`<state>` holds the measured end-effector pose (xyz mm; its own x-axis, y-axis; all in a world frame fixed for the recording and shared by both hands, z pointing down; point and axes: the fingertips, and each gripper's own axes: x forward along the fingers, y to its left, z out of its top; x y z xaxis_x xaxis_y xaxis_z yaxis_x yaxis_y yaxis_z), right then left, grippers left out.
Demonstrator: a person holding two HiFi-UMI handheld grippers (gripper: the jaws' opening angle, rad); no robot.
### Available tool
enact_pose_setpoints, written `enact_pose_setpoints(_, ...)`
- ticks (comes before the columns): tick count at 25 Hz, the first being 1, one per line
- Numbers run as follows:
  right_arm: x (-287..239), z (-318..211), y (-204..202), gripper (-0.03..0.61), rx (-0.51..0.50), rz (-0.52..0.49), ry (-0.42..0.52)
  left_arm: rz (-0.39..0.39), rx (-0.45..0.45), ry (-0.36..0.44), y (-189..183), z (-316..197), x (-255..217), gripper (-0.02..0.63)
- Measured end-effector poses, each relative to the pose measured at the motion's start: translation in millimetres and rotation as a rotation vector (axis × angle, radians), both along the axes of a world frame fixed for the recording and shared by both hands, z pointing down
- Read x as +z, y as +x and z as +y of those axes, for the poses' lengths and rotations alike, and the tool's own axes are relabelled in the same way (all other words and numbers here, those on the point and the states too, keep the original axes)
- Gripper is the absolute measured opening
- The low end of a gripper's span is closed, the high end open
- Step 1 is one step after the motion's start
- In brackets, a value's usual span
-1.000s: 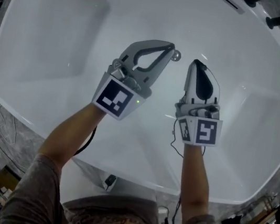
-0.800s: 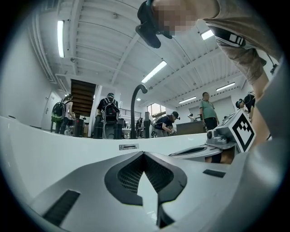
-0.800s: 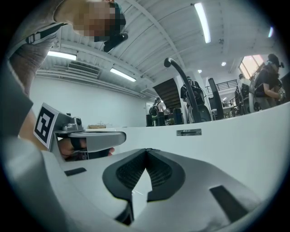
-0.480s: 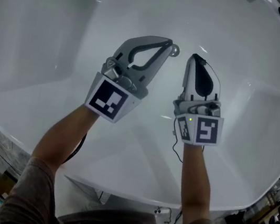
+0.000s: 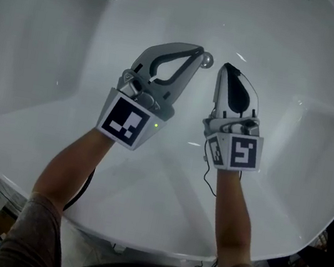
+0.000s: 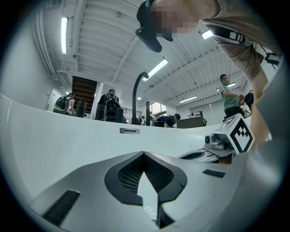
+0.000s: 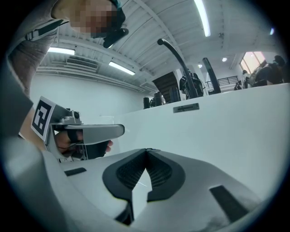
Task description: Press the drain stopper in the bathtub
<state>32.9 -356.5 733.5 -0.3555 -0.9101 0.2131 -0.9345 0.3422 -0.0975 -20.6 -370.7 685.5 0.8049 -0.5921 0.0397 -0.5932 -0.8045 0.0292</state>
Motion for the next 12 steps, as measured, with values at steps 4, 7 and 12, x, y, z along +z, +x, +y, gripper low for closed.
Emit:
enact_pose_setpoints(4,9.9,-2.4,0.1,0.000,0.004,0.000,-0.016,0.000,-0.005,0.005,1.2,-0.1,-0.6,0.000)
enact_pose_setpoints(7,22.2,-2.3,2.3,0.000,0.006,0.003,-0.034,0.003,-0.018,0.014,1.7,-0.1,-3.7,0.000)
enact_pose_setpoints(12,54.9,-7.6,3.4,0.000,-0.005,0.026,-0.094,0.012,-0.036,0.014,1.5,-4.4,-3.1,0.000)
